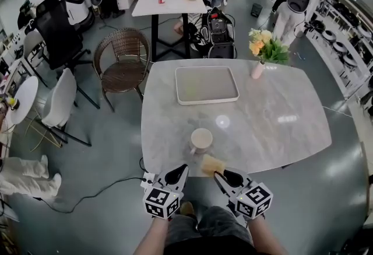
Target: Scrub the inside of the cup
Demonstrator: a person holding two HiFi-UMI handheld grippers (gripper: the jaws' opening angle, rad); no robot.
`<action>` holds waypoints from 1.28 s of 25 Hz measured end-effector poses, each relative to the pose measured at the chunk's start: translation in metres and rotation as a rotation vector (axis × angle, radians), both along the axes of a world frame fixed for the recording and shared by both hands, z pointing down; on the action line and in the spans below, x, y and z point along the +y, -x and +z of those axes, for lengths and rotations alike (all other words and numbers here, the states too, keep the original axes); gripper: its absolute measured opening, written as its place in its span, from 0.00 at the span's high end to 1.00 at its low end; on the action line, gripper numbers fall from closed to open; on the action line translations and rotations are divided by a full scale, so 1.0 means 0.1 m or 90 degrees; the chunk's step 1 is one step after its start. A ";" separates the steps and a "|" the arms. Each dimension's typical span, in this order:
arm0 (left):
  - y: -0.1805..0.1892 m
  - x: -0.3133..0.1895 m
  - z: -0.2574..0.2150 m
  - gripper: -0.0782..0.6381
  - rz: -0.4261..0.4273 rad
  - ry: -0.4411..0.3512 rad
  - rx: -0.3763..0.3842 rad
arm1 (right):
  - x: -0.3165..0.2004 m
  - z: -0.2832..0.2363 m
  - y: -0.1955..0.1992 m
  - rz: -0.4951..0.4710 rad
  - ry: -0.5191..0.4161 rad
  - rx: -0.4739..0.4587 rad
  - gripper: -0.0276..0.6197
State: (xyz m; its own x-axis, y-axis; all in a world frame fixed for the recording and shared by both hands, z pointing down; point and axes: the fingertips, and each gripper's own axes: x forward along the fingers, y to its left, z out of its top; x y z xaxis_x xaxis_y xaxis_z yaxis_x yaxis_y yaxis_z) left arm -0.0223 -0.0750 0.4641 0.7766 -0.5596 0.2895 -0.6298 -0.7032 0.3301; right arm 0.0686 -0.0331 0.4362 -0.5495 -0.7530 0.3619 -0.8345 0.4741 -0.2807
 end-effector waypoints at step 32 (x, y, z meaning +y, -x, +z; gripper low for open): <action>-0.34 -0.57 0.35 0.74 0.113 0.034 -0.060 | -1.15 0.18 -0.06 -0.156 0.010 0.208 0.86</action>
